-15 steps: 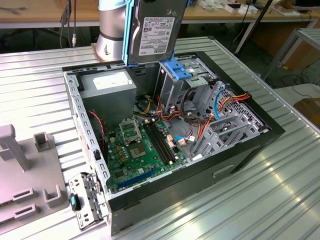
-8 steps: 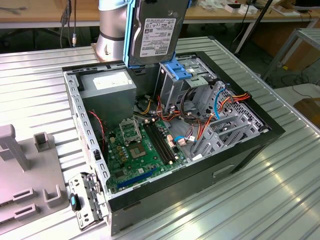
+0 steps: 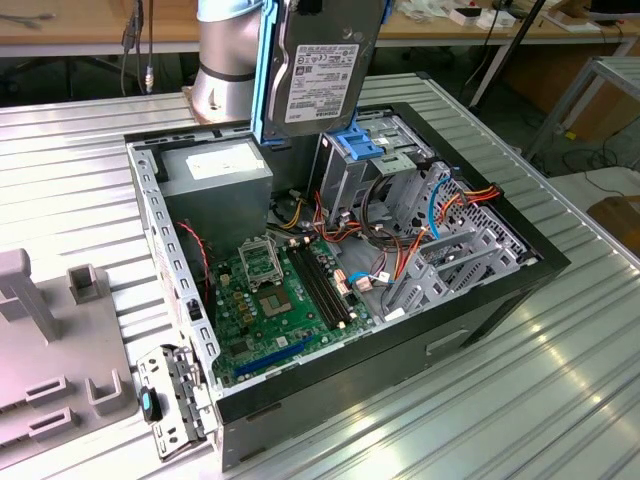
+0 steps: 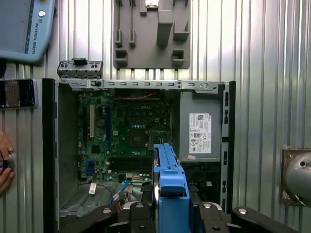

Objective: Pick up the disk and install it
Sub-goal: 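Insert the disk into the insertion slot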

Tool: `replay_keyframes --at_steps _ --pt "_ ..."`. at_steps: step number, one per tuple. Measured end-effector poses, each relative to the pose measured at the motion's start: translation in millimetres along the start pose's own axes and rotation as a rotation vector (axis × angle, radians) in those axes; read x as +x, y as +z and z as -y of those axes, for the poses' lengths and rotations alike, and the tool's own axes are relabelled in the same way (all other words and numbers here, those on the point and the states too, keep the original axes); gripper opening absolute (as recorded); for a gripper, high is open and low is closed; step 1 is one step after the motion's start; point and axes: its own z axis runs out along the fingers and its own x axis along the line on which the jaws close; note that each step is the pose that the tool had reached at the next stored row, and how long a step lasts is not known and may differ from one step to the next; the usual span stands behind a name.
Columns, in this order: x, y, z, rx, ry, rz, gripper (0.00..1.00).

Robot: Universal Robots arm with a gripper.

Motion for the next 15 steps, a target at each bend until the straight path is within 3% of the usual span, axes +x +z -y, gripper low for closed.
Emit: replay_keyframes --at_steps 3,15 --pt "4.3 0.0 0.0 -0.0001 0.0 -0.0021 0.37" --pt "10.1 0.0 -0.1 -0.0001 0.0 -0.0055 0.37"
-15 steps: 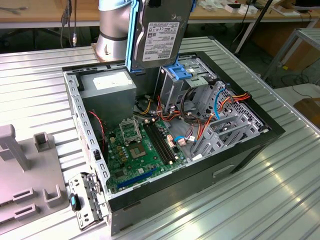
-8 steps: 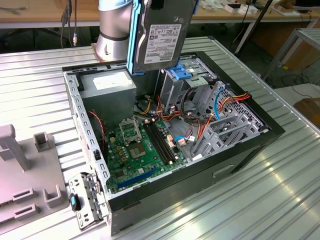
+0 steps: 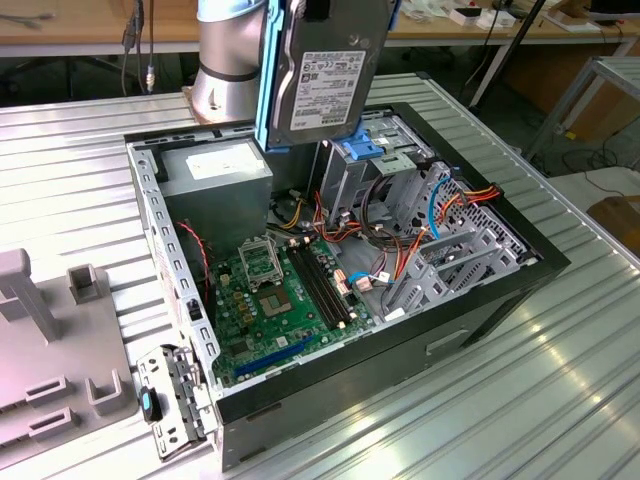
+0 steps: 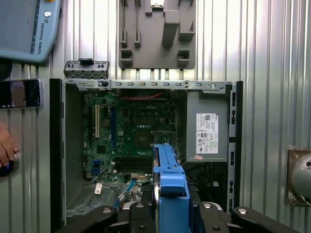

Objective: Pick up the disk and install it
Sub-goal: 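Insert the disk into the insertion slot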

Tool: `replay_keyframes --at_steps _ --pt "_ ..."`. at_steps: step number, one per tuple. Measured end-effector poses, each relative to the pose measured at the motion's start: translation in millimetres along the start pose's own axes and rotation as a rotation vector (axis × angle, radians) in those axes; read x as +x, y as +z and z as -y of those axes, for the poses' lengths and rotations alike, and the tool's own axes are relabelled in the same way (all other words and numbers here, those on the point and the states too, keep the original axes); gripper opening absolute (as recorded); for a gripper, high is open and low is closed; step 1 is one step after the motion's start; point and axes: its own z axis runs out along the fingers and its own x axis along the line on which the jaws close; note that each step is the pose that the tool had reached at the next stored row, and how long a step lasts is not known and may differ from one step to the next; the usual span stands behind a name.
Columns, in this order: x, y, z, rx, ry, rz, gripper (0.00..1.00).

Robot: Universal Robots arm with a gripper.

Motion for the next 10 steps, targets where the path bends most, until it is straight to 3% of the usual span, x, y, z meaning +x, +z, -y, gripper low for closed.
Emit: replay_keyframes --at_steps 10 --pt "4.4 0.0 0.0 0.0 0.0 -0.0016 0.37"
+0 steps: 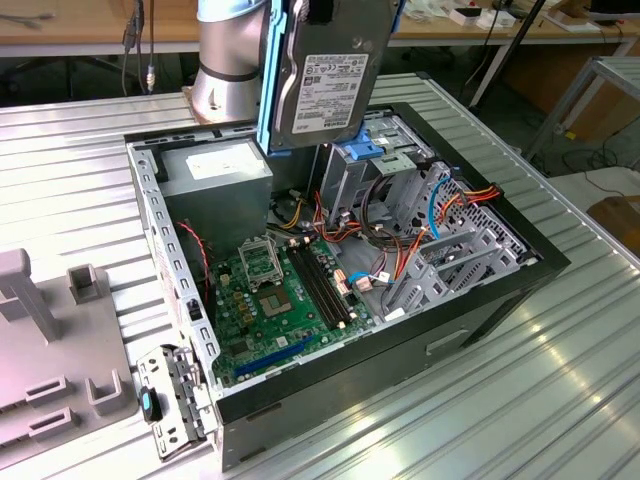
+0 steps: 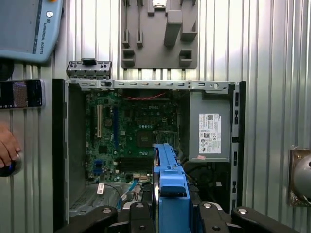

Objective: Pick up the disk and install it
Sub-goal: 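Insert the disk into the insertion slot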

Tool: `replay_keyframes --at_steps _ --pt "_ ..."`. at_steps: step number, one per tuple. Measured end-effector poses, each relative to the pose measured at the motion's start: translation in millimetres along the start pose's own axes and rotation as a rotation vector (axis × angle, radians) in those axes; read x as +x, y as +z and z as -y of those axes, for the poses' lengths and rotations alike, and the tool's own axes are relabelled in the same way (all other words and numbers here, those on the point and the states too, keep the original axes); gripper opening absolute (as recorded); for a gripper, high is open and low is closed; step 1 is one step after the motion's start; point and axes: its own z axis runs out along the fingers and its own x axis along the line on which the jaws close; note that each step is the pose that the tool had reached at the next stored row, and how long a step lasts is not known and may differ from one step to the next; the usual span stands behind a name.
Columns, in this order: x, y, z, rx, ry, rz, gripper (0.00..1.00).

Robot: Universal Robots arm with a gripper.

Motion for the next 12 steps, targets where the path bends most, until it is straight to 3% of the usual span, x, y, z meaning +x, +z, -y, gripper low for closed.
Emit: replay_keyframes --at_steps 12 --pt "3.1 0.1 0.0 0.0 0.0 -0.002 0.37"
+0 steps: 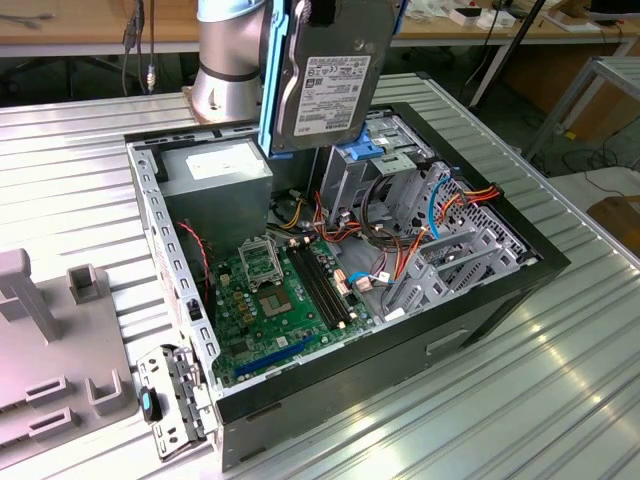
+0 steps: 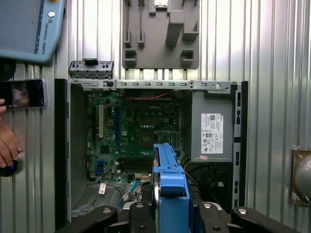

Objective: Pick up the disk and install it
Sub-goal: 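Insert the disk into the insertion slot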

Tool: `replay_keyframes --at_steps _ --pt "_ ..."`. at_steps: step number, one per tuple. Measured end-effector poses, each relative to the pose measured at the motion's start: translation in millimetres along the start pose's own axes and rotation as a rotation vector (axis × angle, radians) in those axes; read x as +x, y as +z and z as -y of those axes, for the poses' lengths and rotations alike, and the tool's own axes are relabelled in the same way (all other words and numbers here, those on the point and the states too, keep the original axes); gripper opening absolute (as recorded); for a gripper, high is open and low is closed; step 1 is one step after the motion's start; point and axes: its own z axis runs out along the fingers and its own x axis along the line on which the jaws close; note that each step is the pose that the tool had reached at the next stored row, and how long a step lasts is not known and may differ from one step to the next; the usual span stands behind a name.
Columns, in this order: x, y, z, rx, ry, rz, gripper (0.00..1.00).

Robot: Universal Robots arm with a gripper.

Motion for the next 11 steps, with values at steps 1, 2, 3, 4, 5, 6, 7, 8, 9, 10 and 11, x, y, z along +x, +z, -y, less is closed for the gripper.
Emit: replay_keyframes --at_steps 1,2,3,4,5,6,7,8,9,10,11 --pt "0.2 0.0 0.0 0.0 0.0 -0.0001 0.37" --pt "0.5 0.0 0.0 0.0 0.0 -0.0001 0.37" --pt "0.6 0.0 0.0 0.0 0.0 -0.0001 0.37" --pt "0.8 0.0 0.0 0.0 0.0 -0.0001 0.37" --pt "0.9 0.0 0.0 0.0 0.0 -0.0001 0.37" --pt "1.3 0.0 0.0 0.0 0.0 -0.0001 0.37" --pt "1.3 0.0 0.0 0.0 0.0 -0.0004 0.37" --pt "1.4 -0.1 0.0 -0.0001 0.0 -0.0009 0.37" --pt "1.5 -0.1 0.0 -0.0001 0.0 -0.0012 0.37" --pt "1.5 0.0 0.0 0.0 0.0 -0.0013 0.37" --pt "1.6 -0.1 0.0 -0.0001 0.0 -0.002 0.37"
